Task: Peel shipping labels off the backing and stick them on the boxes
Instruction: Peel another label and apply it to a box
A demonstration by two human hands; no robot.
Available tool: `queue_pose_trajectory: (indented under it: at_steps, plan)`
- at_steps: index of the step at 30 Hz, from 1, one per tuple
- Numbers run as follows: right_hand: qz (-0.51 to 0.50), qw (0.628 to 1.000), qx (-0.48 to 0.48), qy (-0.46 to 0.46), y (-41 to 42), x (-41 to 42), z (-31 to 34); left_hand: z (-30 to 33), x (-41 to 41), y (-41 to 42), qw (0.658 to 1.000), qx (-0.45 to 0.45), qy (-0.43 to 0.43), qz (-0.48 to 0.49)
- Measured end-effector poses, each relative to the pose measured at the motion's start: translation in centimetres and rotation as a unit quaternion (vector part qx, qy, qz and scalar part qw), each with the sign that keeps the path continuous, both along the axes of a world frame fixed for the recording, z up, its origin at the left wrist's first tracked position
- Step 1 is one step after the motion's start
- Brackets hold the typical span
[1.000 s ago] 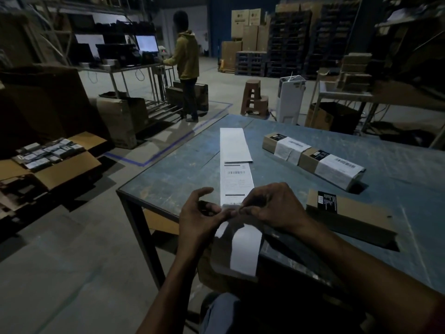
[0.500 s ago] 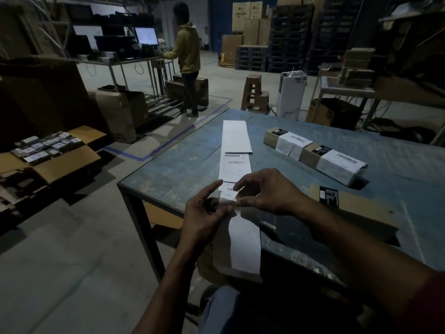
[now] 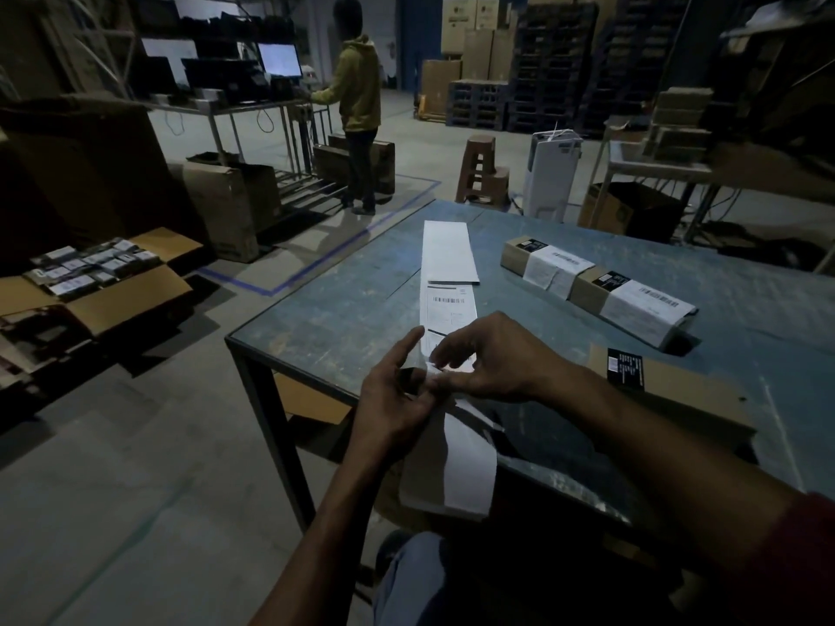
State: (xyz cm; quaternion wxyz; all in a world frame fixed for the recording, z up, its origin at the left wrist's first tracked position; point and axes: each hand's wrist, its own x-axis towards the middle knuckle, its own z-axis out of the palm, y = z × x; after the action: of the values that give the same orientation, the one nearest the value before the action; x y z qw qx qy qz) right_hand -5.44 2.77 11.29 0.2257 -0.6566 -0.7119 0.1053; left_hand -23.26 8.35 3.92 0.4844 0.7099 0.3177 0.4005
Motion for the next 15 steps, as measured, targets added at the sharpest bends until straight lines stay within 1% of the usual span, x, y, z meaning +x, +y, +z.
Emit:
queue_pose_trajectory:
  at_steps: [3,10,15]
  plan:
    - [0.011,1.000,-0.008,-0.009,0.4,0.0,0.1,0.1,0.1,-0.1,1.000,-0.001,0.000,-0.011]
    - [0.040,0.997,-0.071,-0.019,1.0,0.5,0.8,0.2,0.1,-0.1,0.999,-0.001,-0.002,-0.041]
    - [0.023,0.994,-0.085,0.062,1.2,1.3,1.1,-0.4,-0.1,0.3,0.999,0.013,0.016,-0.039]
